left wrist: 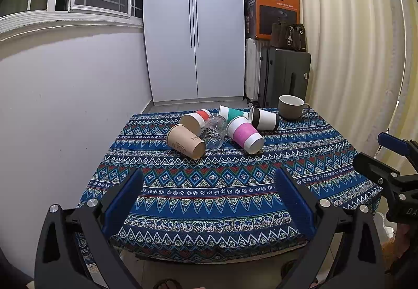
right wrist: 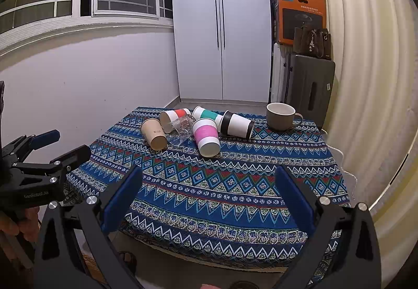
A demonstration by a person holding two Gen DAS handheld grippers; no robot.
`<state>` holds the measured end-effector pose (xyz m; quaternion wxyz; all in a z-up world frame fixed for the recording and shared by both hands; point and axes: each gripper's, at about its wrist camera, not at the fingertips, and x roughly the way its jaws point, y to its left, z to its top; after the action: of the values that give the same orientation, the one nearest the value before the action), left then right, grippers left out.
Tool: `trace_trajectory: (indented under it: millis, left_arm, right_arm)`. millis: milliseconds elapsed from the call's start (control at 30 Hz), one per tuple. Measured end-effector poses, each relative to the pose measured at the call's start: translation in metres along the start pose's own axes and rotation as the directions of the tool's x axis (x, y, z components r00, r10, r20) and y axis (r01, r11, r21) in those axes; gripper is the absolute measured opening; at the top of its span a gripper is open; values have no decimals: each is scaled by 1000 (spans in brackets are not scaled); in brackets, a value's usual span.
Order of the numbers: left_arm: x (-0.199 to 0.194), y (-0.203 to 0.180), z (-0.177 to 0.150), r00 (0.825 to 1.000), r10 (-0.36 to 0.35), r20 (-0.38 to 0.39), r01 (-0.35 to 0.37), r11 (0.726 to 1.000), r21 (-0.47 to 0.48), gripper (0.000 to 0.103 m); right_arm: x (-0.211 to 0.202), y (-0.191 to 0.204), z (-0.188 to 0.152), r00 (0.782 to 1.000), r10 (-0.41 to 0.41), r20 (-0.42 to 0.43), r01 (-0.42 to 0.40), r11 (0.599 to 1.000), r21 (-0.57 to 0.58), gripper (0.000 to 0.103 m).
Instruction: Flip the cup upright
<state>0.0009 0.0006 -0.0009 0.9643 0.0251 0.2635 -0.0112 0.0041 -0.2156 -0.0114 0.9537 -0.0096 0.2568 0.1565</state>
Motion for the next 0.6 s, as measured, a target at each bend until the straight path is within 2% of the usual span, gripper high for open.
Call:
trace_trajectory:
  millis: [600]
  left_arm:
    - [0,-2,-2,1000,0,0,0,1000,5,97]
  right_arm:
    - [1,2,-2,1000,5,-3,-5,1000,-6,100]
